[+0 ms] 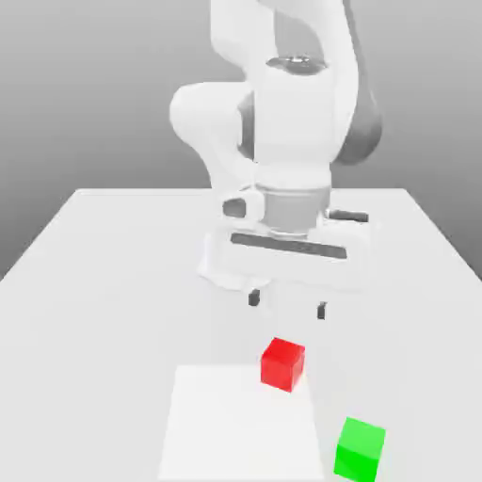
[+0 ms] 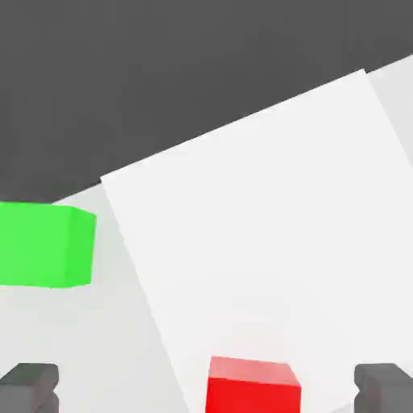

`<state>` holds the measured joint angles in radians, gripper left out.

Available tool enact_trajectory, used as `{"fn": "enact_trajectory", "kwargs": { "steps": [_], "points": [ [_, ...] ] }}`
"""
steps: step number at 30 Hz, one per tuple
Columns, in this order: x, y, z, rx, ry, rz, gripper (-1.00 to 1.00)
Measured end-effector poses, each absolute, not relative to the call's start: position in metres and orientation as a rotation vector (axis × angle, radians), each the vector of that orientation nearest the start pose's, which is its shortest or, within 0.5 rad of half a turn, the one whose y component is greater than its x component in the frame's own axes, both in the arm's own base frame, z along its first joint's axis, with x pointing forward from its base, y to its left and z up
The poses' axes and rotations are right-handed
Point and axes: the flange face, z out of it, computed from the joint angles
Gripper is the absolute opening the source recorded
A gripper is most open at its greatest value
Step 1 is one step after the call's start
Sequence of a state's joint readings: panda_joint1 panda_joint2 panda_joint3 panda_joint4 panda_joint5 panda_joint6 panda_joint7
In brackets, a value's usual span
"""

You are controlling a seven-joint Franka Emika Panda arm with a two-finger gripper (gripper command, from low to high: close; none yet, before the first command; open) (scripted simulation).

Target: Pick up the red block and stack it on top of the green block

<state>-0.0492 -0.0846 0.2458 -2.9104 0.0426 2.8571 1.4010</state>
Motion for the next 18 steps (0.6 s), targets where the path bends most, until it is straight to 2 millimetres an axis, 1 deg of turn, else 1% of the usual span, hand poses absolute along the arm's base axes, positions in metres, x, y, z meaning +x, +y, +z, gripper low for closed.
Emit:
{"fn": "enact_trajectory", "kwargs": {
  "steps": [2, 5, 6, 11, 12, 13, 18],
  "points": [
    [0.333, 0.063, 0.184, -2.534, 1.850, -0.013, 0.00],
    [0.329, 0.063, 0.157, -2.534, 1.854, -0.003, 0.00],
    [0.328, 0.063, 0.148, -2.535, 1.854, -0.001, -1.00],
    [0.328, 0.063, 0.148, -2.533, 1.853, -0.003, -1.00],
    [0.327, 0.063, 0.144, -2.535, 1.852, -0.002, -1.00],
    [0.327, 0.063, 0.146, -2.535, 1.853, -0.002, -1.00],
    [0.330, 0.064, 0.182, -2.535, 1.853, -0.006, -1.00]
  ]
}}
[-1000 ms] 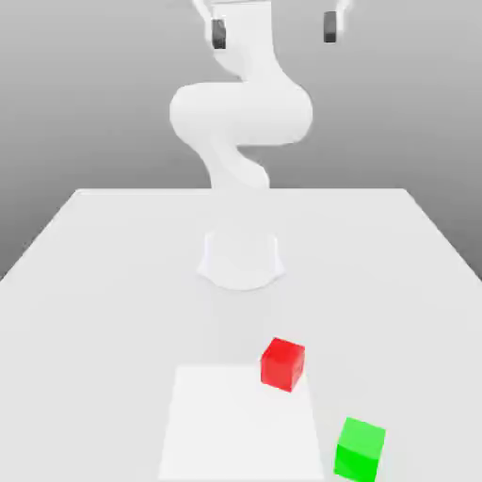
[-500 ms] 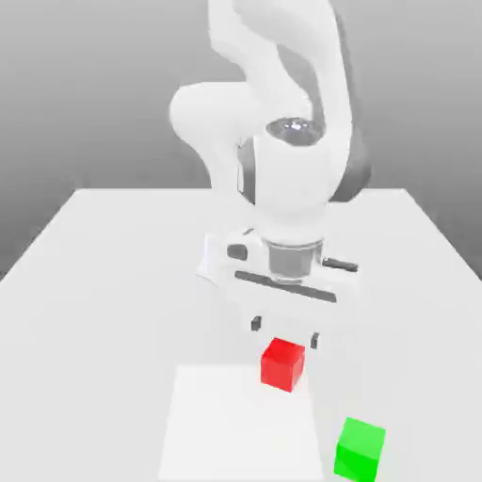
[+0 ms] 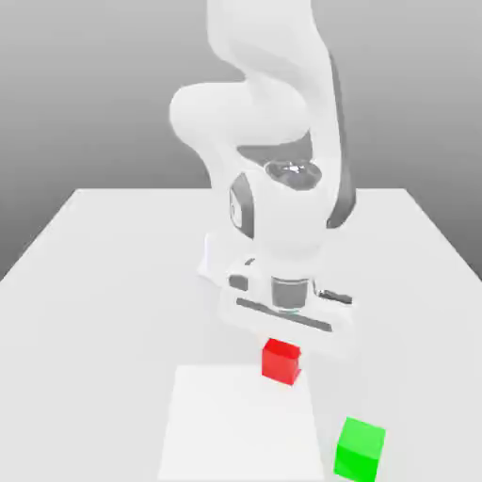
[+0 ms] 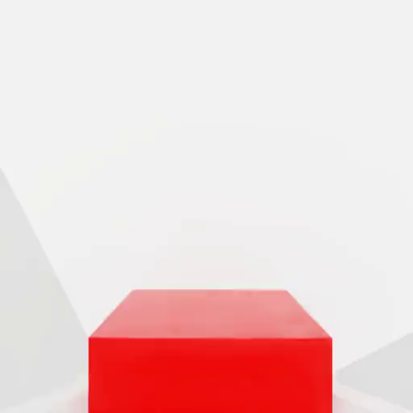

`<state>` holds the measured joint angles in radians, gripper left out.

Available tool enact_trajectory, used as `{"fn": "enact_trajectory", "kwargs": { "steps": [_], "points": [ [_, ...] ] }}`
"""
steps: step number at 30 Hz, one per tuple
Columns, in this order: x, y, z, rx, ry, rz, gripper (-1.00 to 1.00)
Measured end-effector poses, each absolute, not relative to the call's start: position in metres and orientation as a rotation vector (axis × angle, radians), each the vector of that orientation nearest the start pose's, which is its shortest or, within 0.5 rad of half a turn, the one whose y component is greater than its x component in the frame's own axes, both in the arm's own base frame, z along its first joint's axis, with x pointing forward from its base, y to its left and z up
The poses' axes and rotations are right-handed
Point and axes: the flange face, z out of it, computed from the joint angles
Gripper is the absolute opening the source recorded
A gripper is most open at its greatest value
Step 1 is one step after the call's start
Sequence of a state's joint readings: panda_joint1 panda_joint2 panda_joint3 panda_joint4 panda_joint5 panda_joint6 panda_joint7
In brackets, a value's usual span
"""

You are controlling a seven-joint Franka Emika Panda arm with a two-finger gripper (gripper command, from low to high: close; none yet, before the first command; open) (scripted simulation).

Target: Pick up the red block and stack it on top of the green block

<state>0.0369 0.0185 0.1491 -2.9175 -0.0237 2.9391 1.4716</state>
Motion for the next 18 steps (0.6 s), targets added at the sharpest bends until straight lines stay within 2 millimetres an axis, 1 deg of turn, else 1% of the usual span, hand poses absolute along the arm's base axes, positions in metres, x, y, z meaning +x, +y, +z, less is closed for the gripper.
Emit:
{"fn": "enact_trajectory", "kwargs": {
  "steps": [3, 4, 6, 11, 17, 18],
  "points": [
    [0.328, 0.064, 0.204, -2.538, 1.852, -0.003, -1.00],
    [0.334, 0.067, 0.208, -2.542, 1.848, 0.000, -1.00],
    [0.351, 0.078, 0.213, -2.558, 1.833, 0.005, -1.00],
    [0.400, 0.111, 0.225, -2.589, 1.797, 0.014, -1.00],
    [0.459, 0.144, 0.243, -2.589, 1.780, 0.003, -1.00],
    [0.464, 0.146, 0.238, -2.587, 1.781, 0.000, -1.00]
  ]
}}
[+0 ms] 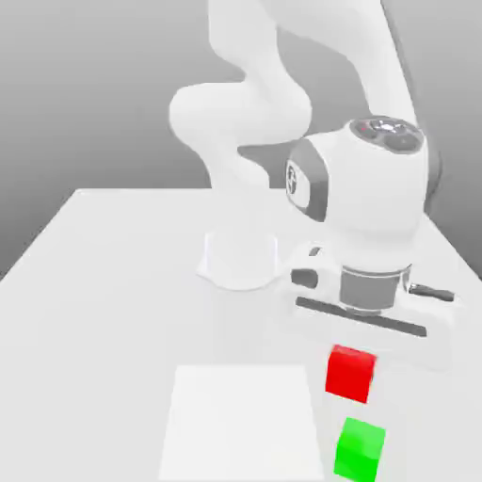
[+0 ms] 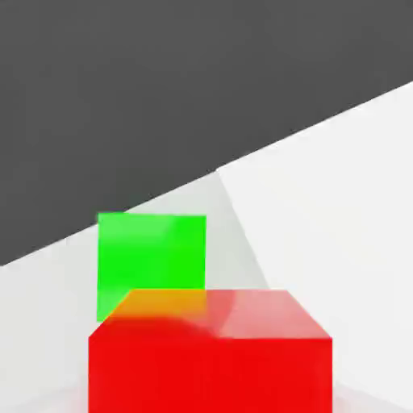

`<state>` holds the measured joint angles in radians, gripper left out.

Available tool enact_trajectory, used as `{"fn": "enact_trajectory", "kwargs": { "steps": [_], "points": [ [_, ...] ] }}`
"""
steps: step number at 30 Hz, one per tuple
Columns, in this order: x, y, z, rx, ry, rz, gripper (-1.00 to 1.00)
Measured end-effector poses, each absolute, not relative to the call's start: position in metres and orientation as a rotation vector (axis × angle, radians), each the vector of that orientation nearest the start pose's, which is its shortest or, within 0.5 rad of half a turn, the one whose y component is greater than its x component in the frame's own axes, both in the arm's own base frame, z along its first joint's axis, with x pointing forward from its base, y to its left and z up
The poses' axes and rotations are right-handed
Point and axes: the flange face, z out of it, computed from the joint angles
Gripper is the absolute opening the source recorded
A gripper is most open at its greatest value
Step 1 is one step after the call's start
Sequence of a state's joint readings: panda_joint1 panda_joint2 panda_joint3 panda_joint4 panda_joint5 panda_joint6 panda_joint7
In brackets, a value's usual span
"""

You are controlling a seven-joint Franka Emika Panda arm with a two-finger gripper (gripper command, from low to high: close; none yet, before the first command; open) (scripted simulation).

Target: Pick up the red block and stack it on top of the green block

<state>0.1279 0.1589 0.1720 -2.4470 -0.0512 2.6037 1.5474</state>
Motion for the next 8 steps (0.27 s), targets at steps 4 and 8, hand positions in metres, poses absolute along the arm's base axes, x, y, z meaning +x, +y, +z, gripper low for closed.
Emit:
{"fn": "enact_trajectory", "kwargs": {
  "steps": [4, 8],
  "points": [
    [0.469, 0.148, 0.191, -2.586, 1.780, -0.001, -1.00],
    [0.468, 0.149, 0.184, -2.587, 1.780, -0.001, 1.00]
  ]
}}
